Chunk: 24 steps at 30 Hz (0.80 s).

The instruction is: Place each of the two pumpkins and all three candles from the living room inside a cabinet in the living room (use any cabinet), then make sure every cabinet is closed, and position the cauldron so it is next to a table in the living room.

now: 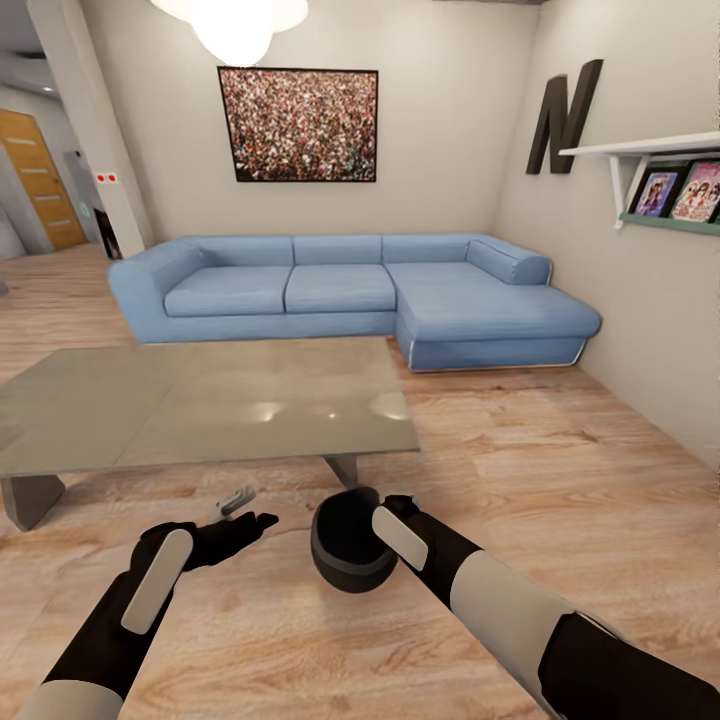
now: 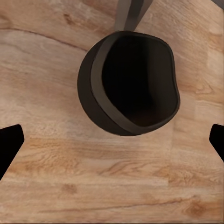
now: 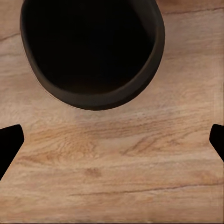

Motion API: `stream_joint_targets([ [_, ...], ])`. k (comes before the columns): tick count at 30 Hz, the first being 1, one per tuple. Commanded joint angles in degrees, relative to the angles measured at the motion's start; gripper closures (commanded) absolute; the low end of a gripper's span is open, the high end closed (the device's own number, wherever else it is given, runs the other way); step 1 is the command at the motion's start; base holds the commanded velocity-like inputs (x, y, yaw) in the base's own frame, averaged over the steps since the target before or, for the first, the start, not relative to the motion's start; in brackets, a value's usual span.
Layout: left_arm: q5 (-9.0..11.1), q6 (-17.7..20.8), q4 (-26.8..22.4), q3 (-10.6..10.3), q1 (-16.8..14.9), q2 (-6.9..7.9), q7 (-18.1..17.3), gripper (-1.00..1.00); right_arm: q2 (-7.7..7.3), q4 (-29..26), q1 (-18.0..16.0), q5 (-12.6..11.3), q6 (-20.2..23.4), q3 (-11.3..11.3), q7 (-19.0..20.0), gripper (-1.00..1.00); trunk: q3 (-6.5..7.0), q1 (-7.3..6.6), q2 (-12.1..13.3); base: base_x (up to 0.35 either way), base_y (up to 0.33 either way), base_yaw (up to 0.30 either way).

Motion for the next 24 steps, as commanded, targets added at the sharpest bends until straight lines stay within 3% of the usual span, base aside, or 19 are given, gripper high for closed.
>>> stream_joint_targets([
  [1,0.59,0.07,-0.06,-0.12,-0.02,0.06,0.56,-1.00,0.00,-0.02,-0.08,-0.31,0.12,0.25,-0.38,-1.00,0.13,-0.27,0.39,-0.315,0.116,0.000],
  [17,0.37,0.33,-0.06,-0.14,-0.03,0.04,0.73,-1.00,0.00,-0.02,-0.08,-0.31,-0.13,0.21,-0.42,-1.00,3.74,-3.78,6.81,-0.298,0.106,0.000],
  [24,-0.26,6.41,0.13,-0.12,-0.02,0.05,0.93,-1.00,0.00,-0.02,-0.08,-0.31,-0.15,0.24,-0.46,-1.00,5.23,-5.32,9.61,-0.041,0.011,0.000],
])
